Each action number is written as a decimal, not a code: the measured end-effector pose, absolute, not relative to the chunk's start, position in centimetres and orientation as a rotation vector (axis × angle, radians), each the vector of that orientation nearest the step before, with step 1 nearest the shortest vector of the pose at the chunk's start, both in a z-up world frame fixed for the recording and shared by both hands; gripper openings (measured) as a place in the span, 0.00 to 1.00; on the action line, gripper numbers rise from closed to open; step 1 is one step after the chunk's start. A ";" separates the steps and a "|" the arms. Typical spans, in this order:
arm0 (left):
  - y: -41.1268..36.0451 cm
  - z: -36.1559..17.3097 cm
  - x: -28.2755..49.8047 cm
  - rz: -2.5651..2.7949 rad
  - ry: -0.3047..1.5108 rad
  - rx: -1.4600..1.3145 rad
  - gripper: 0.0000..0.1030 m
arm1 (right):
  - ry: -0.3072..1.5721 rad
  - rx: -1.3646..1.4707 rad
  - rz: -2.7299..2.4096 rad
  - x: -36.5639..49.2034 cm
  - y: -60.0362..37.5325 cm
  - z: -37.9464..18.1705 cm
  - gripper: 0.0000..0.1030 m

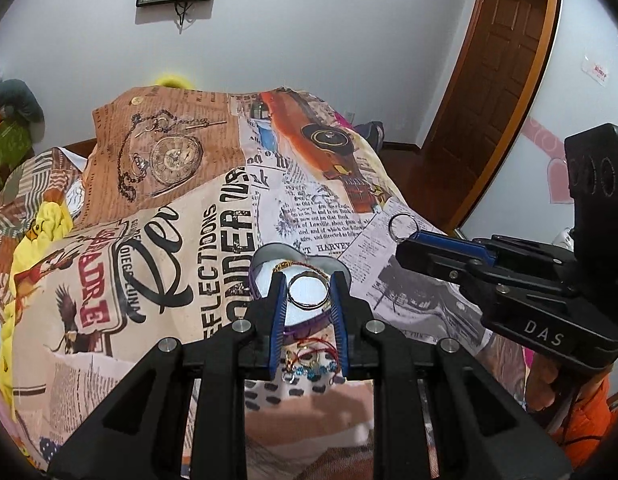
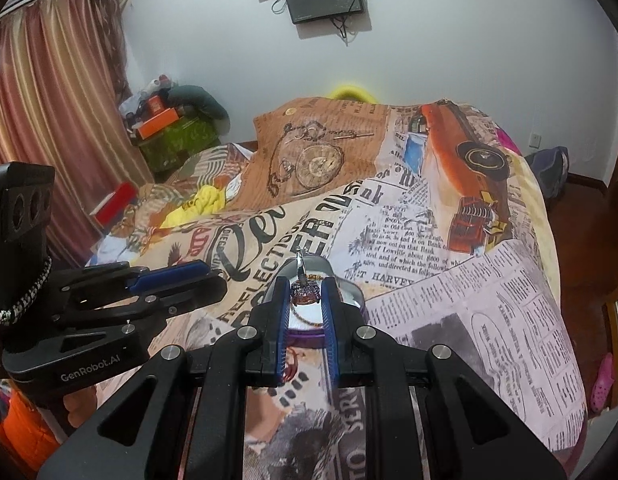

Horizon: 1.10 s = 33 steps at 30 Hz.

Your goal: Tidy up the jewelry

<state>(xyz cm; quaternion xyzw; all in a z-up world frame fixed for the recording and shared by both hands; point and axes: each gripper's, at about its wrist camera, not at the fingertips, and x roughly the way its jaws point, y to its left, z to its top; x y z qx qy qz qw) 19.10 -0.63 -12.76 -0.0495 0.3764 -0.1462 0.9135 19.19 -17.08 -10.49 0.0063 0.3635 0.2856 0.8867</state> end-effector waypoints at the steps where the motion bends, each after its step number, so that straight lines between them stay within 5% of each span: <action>1: -0.6 -12.9 19.3 -0.302 0.776 -0.102 0.20 | 0.758 0.015 0.593 19.3 -17.0 -10.6 0.14; 33: -0.9 -18.7 23.6 -0.313 0.894 -0.106 0.20 | 0.950 -0.036 0.637 24.8 -14.8 -17.0 0.14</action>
